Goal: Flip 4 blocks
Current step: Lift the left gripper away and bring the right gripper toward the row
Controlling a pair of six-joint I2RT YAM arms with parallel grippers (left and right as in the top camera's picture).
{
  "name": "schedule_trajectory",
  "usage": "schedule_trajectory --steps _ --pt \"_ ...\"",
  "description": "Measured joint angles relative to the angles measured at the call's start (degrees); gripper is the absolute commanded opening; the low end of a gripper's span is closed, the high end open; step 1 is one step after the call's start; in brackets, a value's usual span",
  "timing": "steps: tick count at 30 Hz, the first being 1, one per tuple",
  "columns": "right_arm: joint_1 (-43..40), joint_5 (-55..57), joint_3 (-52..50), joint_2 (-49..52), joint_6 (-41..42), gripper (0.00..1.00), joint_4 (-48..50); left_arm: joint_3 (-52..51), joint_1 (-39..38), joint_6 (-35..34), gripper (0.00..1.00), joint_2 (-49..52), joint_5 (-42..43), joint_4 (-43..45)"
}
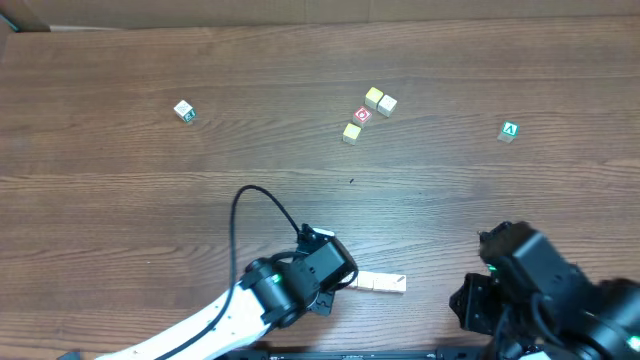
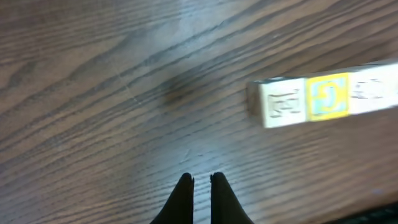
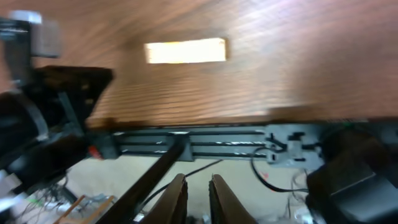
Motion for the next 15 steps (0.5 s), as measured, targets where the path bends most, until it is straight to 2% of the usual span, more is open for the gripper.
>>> schedule_trajectory --steps 6,15 --pt "0.0 0.7 -10.49 1.97 3.76 0.13 3.54 0.0 4.81 1.68 0.04 7.02 0.24 1.44" --pt "0.0 -0.98 -19.12 11.06 4.66 0.13 15.98 -0.04 10.99 13.99 0.04 9.75 6.97 7.63"
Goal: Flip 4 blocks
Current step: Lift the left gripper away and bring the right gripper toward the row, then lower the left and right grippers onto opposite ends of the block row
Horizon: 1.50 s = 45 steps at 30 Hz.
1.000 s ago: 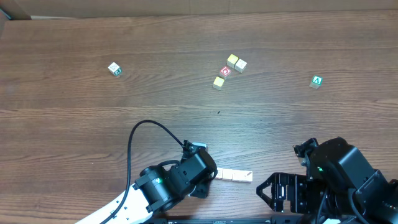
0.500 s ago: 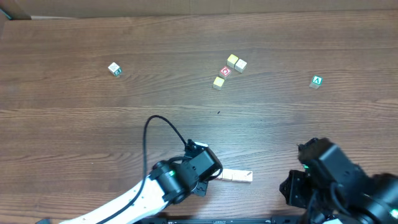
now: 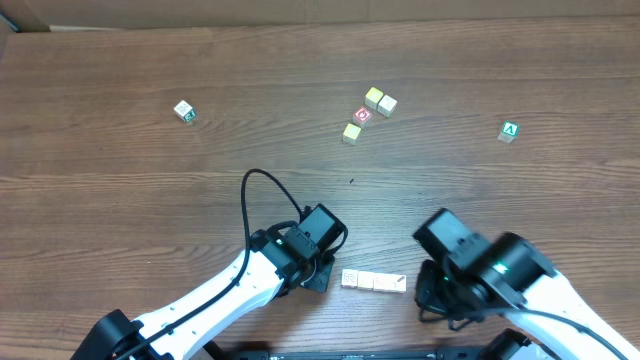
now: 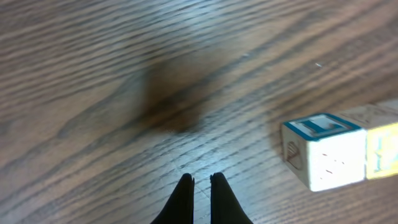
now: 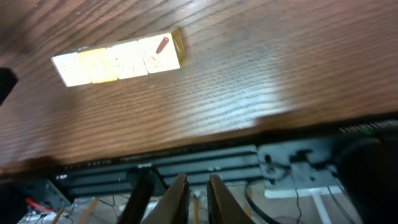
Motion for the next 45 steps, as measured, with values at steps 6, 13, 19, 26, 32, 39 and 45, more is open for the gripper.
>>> schedule_trajectory --steps 6,13,19,26,32,39,45 --pt "0.0 -1.27 -5.4 6.93 0.2 0.13 5.44 0.0 0.22 5.88 0.04 0.15 2.49 0.39" --pt "0.0 -1.4 -6.01 8.44 0.52 0.14 8.92 0.0 0.22 7.56 0.04 3.78 4.24 0.61" --pt "0.0 -1.27 -8.76 8.44 0.5 0.13 14.51 0.0 0.22 8.02 0.04 6.16 6.29 1.42" --pt "0.0 3.41 -12.24 8.44 1.57 0.1 17.16 0.0 0.22 8.04 0.04 6.29 7.17 1.49" --pt "0.0 10.14 -12.44 8.44 0.15 0.08 21.57 0.0 0.22 8.07 0.04 6.29 7.43 1.88" --pt "0.0 8.2 -12.5 8.44 -2.56 0.08 22.91 0.0 0.22 8.5 0.04 6.29 9.07 2.12" --pt "0.0 5.77 -14.73 8.44 -1.79 0.08 23.3 0.0 0.22 7.63 0.04 6.29 10.21 2.34"
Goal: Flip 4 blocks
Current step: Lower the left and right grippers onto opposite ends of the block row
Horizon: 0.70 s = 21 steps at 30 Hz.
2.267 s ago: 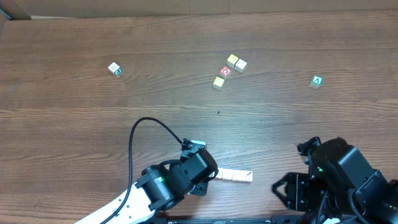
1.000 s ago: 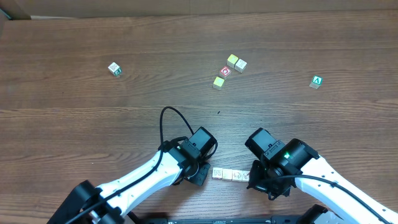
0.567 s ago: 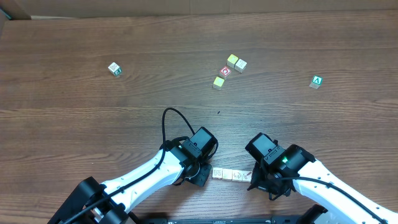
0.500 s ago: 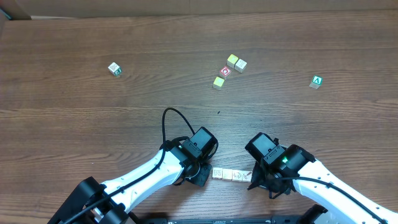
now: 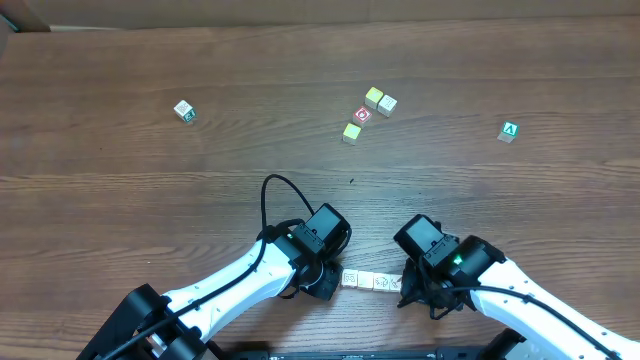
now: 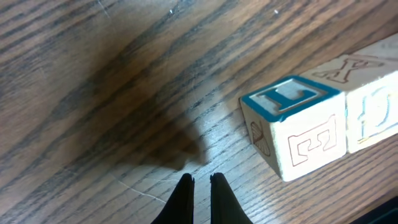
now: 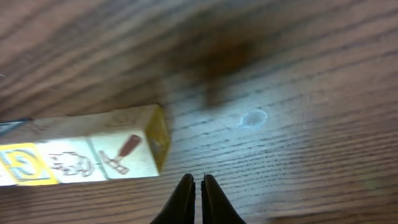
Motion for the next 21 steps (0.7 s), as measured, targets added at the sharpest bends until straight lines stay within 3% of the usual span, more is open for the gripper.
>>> schedule_trajectory --steps 10,21 --pt "0.0 -2.97 -3.61 0.0 2.89 0.08 3.08 0.0 0.0 -6.78 0.04 0.0 0.22 3.72" --pt "0.0 -2.25 -3.61 3.13 4.17 0.08 7.21 0.0 0.0 -8.7 0.04 0.0 0.31 3.98"
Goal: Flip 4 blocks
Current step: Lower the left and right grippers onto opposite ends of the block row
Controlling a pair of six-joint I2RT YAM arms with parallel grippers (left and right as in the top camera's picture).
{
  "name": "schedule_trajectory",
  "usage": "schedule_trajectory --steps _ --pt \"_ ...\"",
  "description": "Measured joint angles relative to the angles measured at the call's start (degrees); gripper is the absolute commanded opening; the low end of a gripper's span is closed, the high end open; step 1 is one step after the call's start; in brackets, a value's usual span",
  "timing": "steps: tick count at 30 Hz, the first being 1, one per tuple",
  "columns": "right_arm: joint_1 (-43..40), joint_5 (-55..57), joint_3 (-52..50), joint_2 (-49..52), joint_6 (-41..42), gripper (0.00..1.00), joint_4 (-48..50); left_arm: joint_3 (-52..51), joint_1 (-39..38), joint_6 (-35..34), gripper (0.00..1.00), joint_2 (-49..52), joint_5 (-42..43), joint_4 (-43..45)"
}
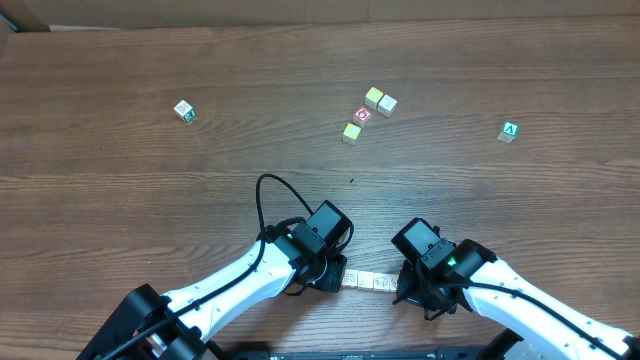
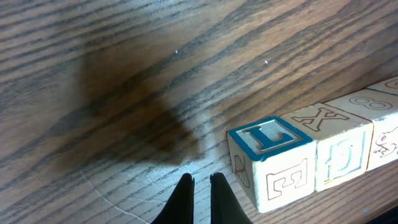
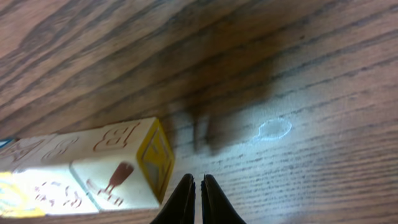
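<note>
A row of pale wooden blocks (image 1: 372,281) lies near the table's front edge between my two arms. Its left end block (image 2: 273,162) has a blue-framed L on top, with an X block (image 2: 336,143) beside it. My left gripper (image 2: 199,180) is shut and empty, low to the table just left of that end. The right end block (image 3: 124,168) has a yellow-framed side and a B on top. My right gripper (image 3: 198,180) is shut and empty, just right of it.
Three blocks (image 1: 368,112) cluster at the back centre, two pale and one red-topped. A green-lettered block (image 1: 509,131) sits at the back right and a single block (image 1: 184,110) at the back left. The table's front edge runs just behind both arms.
Both shut grippers have edged a little closer to the row's ends. In the wrist views more of the blocks' tops shows. The row lies where it was.
First both arms were back near the front edge, the right one off the table. Then both shut grippers were over the table on either side of the row. By now each is low at one end of it.
</note>
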Motion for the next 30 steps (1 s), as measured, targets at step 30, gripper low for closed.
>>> schedule_trajectory --steps 30 --pt "0.0 1.27 0.0 3.78 1.33 0.07 3.85 0.0 0.0 -1.84 0.04 0.96 0.31 2.93"
